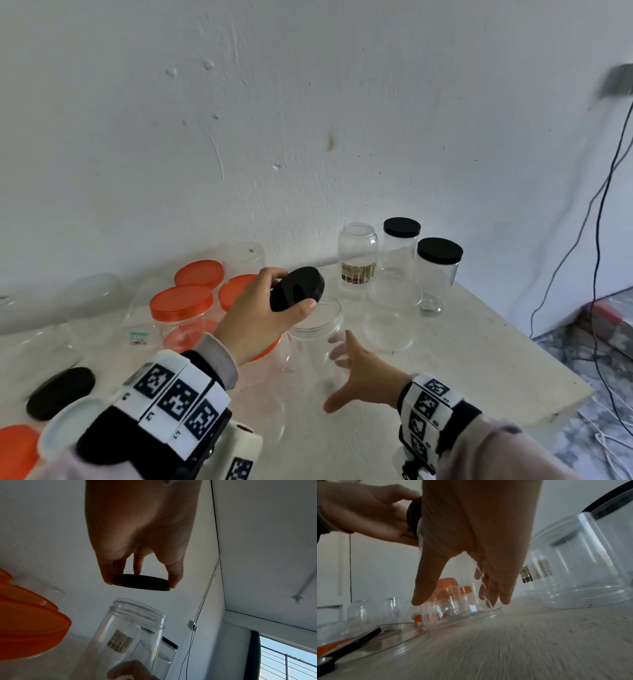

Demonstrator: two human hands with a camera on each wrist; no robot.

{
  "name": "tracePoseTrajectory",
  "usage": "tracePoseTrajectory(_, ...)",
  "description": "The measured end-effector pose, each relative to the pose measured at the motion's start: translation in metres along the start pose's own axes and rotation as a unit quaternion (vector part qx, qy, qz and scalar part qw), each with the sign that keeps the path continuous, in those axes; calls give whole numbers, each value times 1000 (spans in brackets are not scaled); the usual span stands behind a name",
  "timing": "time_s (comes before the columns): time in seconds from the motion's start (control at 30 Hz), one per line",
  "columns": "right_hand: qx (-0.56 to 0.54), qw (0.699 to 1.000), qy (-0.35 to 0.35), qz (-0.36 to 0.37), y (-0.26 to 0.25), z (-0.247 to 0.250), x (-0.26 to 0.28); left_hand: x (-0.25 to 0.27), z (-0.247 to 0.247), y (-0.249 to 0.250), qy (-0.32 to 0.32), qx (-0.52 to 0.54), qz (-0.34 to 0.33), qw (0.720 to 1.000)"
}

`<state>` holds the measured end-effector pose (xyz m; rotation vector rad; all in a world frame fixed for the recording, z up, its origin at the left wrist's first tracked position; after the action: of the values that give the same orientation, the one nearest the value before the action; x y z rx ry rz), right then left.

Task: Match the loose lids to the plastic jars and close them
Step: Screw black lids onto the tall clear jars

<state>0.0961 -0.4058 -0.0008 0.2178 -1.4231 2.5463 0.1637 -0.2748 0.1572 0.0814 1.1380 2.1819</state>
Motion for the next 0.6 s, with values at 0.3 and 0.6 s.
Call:
tracePoseTrajectory(0.3, 25, 1000, -17, -9, 13, -15, -6, 10, -14, -6, -47, -37, 4, 998)
tracePoseTrajectory(0.6, -46, 998, -10, 32, -4, 0, -2, 15, -24, -1, -77, -64, -5, 995)
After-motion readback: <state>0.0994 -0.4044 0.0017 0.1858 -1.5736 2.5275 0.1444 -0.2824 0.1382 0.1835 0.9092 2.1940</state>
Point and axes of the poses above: each hand's wrist, its own x-axis away from the middle knuckle, its own z-axis out of the back of the hand, y = z × x, the point moved 10 cm from there along -x, towards the middle knuckle
